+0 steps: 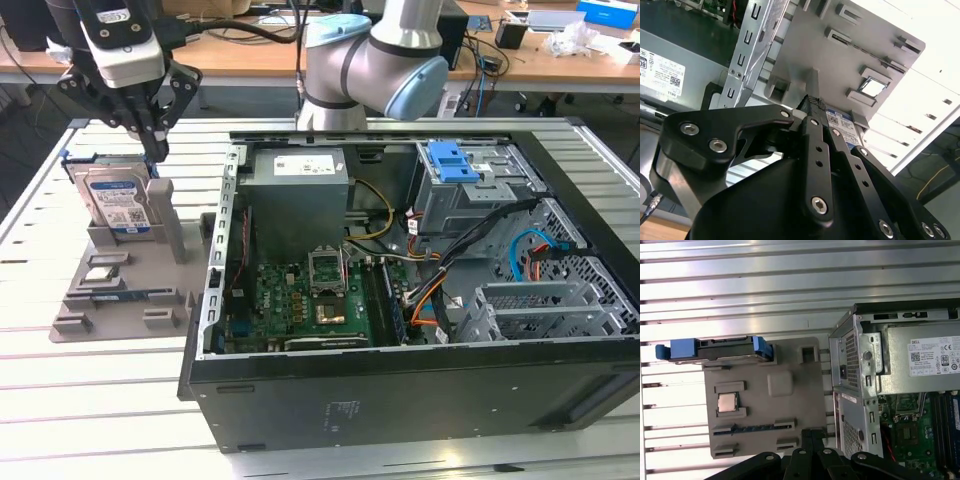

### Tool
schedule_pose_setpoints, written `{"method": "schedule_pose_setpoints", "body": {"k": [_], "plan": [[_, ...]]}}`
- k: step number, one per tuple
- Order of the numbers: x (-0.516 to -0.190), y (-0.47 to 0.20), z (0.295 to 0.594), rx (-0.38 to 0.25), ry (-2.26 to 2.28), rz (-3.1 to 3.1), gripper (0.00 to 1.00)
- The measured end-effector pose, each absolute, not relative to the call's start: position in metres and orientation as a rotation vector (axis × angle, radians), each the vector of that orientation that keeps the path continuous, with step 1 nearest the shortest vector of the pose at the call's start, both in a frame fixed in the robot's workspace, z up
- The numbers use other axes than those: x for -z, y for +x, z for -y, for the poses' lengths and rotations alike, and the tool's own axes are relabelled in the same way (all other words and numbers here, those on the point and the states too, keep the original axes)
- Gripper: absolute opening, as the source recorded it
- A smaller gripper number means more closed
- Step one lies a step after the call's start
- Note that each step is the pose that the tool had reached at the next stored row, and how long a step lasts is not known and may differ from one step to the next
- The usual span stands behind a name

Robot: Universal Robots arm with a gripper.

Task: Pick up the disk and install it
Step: 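Reach for the disk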

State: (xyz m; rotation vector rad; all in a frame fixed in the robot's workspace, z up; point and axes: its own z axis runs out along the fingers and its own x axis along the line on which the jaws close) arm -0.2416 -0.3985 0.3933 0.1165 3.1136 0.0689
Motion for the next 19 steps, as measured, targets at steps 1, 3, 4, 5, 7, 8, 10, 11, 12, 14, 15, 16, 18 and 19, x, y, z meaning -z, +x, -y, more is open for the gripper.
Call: {"method": "schedule_pose_setpoints", "body": {"k": [1,3,4,5,7,8,10,11,12,14,15,16,18,19], "plan": [[-0.393,-0.243,0.398,-0.069,0.117,-3.114,0.10],[-0.393,-0.249,0.396,-0.069,0.117,-3.114,0.10],[-0.393,-0.252,0.396,-0.069,0.117,-3.114,0.10],[-0.393,-0.256,0.395,-0.069,0.117,-3.114,0.10],[-0.393,-0.260,0.394,-0.069,0.117,-3.114,0.10],[-0.393,-0.262,0.394,-0.069,0.117,-3.114,0.10],[-0.393,-0.265,0.393,-0.069,0.117,-3.114,0.10],[-0.393,-0.266,0.393,-0.069,0.117,-3.114,0.10],[-0.393,-0.268,0.393,-0.069,0.117,-3.114,0.10],[-0.393,-0.270,0.392,-0.069,0.117,-3.114,0.10],[-0.393,-0.272,0.391,-0.069,0.117,-3.114,0.10],[-0.393,-0.273,0.389,-0.069,0.117,-3.114,0.10],[-0.393,-0.274,0.387,-0.069,0.116,-3.114,0.10],[-0.393,-0.276,0.386,-0.069,0.116,-3.114,0.10]]}}
